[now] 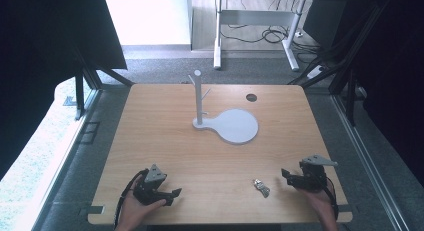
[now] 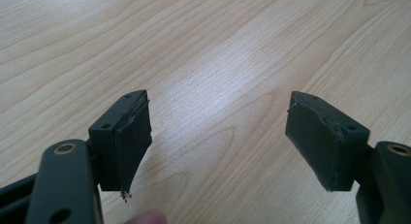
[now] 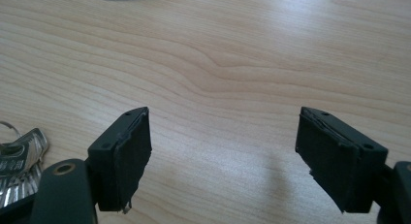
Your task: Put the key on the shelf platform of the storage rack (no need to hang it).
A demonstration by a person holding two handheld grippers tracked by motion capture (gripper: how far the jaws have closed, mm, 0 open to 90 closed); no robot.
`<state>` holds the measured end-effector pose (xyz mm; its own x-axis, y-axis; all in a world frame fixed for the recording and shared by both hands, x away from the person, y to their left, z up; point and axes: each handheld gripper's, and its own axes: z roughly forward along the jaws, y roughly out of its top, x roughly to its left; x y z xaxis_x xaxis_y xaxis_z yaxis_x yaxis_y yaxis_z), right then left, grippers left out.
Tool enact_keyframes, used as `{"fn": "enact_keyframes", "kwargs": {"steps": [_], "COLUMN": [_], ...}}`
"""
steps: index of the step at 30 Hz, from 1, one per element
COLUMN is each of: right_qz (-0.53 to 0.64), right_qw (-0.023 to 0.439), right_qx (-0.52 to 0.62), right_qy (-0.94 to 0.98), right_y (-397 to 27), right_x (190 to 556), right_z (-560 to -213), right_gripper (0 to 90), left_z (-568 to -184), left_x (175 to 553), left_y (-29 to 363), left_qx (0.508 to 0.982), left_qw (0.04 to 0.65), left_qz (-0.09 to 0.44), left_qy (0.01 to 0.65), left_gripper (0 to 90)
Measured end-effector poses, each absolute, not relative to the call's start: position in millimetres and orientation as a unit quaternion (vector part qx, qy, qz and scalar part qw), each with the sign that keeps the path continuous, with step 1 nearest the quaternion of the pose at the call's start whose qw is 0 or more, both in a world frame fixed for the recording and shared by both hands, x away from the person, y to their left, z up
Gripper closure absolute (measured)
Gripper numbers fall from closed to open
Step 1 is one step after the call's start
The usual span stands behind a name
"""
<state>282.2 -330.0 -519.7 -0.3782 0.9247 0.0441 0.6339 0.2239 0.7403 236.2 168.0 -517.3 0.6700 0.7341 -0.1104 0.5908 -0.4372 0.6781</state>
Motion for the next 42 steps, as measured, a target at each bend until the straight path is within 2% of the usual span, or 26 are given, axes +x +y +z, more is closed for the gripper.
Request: {"fn": "enact_keyframes", "kwargs": {"steps": [16, 21, 31, 42], "right_qz": [0.329, 0.330, 0.328, 0.295], "right_qw": [0.216, 0.199, 0.185, 0.165], "right_qx": [0.504, 0.507, 0.501, 0.468], "right_qy": [0.769, 0.771, 0.780, 0.817], "right_y": [-327.7, -327.3, -327.0, -316.5], "right_x": [280.5, 281.2, 284.9, 287.8], "right_z": [-522.8, -522.7, -520.2, -494.3], "right_gripper": [29.5, 32.7, 33.2, 40.1], "left_z": [-518.1, -519.0, -518.1, -514.6], "left_x": [236.1, 236.4, 235.8, 234.2], "left_y": [166.8, 166.5, 164.4, 164.8], "left_qx": [0.843, 0.844, 0.845, 0.845], "left_qw": [0.353, 0.352, 0.349, 0.351], "left_qz": [0.099, 0.100, 0.102, 0.107], "left_qy": [0.393, 0.393, 0.392, 0.390], "left_gripper": [24.8, 24.8, 24.8, 24.8]}}
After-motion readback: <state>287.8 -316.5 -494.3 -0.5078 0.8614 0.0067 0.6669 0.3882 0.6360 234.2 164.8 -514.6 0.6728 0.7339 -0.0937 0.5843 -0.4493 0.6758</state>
